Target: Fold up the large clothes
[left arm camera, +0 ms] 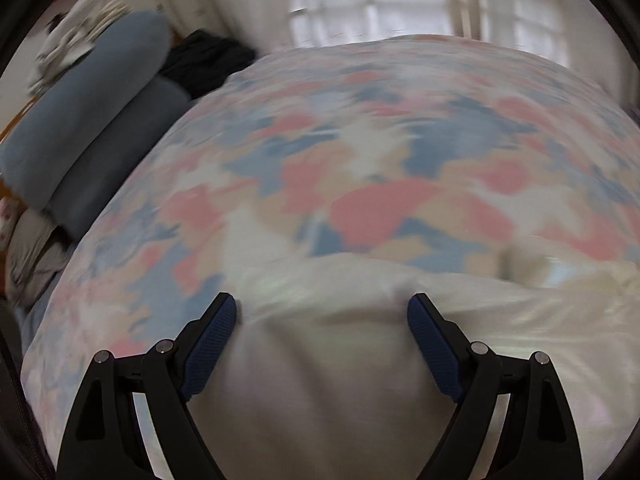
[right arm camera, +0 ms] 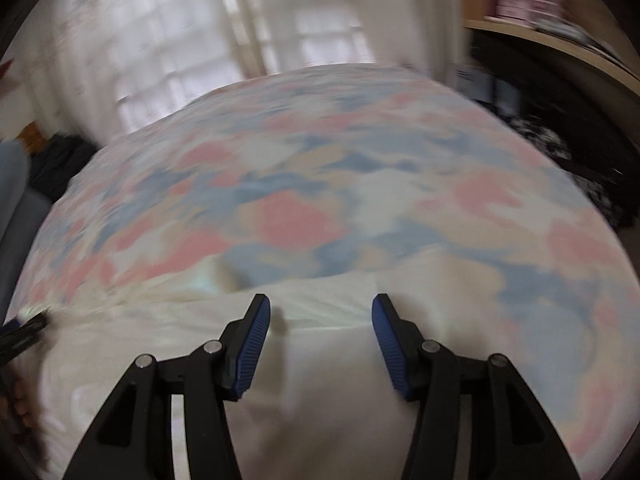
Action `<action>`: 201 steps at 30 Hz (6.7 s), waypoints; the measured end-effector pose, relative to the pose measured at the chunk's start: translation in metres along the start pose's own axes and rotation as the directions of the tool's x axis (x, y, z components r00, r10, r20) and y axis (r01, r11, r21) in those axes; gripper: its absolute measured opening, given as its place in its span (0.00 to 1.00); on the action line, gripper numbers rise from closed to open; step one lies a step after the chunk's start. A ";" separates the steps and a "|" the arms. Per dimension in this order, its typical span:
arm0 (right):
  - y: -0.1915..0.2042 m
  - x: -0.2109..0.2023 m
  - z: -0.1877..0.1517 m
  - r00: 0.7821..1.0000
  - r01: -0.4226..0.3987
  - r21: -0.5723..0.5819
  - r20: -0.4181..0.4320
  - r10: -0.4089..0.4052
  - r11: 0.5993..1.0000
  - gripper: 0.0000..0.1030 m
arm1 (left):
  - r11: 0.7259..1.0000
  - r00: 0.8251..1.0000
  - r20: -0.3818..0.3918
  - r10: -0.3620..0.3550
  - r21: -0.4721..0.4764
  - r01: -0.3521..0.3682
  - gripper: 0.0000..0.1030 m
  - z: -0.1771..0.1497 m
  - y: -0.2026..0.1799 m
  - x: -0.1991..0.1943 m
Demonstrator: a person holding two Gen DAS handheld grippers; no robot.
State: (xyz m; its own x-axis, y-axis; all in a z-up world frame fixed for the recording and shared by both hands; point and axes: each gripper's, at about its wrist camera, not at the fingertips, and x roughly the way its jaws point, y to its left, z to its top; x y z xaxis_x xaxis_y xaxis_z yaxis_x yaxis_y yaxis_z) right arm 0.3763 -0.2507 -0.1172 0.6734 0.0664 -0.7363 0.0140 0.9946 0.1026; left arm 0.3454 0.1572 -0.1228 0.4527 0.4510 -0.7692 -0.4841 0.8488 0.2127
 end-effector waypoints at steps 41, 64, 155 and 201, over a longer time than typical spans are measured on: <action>-0.011 -0.113 -0.039 0.997 -0.062 0.050 0.042 0.060 0.997 0.58 | 0.964 0.960 0.140 -0.244 -0.072 0.256 0.94 -0.058 0.102 -0.135; 0.059 -0.154 -0.140 0.964 -0.267 -0.041 0.007 0.267 0.963 0.58 | 0.603 0.673 0.067 -0.737 -0.384 0.699 0.94 -0.237 0.142 -0.125; 0.128 -0.030 -0.087 0.902 -0.403 -0.175 -0.240 0.358 0.899 0.11 | 0.882 0.777 0.491 -0.394 -0.035 0.469 0.29 -0.140 0.016 -0.187; -0.188 -0.152 -0.143 0.986 -0.160 0.406 0.103 0.129 0.900 0.10 | 0.715 0.763 0.476 -0.436 0.699 -0.028 0.35 -0.265 -0.321 -0.287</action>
State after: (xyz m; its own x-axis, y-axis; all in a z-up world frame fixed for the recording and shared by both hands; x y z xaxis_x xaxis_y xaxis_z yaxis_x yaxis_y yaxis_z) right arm 0.1663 -0.4369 -0.1203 0.7423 0.1857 -0.6439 0.2048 0.8520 0.4818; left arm 0.1723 -0.3176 -0.1304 0.9135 0.1059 -0.3929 0.1647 0.7867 0.5950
